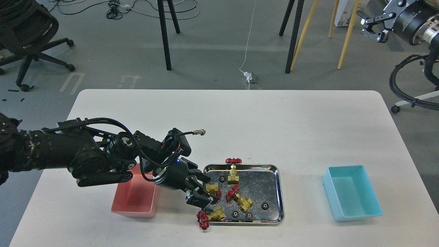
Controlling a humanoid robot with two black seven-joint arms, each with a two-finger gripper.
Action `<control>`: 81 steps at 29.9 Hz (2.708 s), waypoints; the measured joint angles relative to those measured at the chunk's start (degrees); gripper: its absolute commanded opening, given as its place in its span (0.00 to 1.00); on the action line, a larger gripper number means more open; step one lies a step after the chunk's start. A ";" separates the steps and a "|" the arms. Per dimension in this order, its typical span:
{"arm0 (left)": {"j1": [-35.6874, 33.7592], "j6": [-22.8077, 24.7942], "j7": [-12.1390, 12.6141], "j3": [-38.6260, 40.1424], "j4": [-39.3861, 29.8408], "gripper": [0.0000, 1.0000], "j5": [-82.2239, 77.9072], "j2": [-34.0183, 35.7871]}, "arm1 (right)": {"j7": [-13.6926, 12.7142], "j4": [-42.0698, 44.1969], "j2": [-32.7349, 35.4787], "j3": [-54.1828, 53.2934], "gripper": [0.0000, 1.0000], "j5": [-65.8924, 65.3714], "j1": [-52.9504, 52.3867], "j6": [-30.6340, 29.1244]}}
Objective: Place valve in pink box and gear in blue box
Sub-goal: 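Grasp a red-handled valve on the tray with the left gripper, then carry the valve over the pink box and lower it in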
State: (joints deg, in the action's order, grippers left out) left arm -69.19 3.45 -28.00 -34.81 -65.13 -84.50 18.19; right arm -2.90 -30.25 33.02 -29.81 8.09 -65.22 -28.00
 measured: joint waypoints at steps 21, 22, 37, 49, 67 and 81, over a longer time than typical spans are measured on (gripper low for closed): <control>0.63 -2.07 -0.01 -0.17 1.93 0.10 -0.57 -1.75 | 0.00 -0.17 0.30 -0.26 1.00 0.00 0.68 0.00; 0.64 -2.11 -0.01 -0.17 1.93 0.09 -0.84 -1.74 | 0.00 -0.16 0.30 -0.33 1.00 0.00 0.79 0.00; -0.02 -5.12 -0.02 -0.01 2.56 0.07 -1.80 0.22 | 0.00 -0.19 0.30 -0.51 1.00 0.00 1.00 0.00; -5.38 -4.77 -0.01 5.55 -11.40 0.08 -1.56 19.03 | 0.09 -0.16 -0.46 -0.91 1.00 0.00 0.53 0.00; -0.30 -4.41 0.00 5.10 -21.43 0.08 -14.42 42.23 | 0.10 0.09 -1.28 -3.23 1.00 0.00 0.05 0.00; 3.81 -4.49 0.00 5.65 -16.03 0.08 -14.70 37.60 | 0.10 -0.10 -1.00 -3.15 1.00 0.00 0.51 0.00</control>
State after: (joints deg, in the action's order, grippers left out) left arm -65.38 -1.03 -28.00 -29.16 -81.16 -99.20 55.79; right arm -2.81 -30.35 32.02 -32.97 8.09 -64.71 -28.00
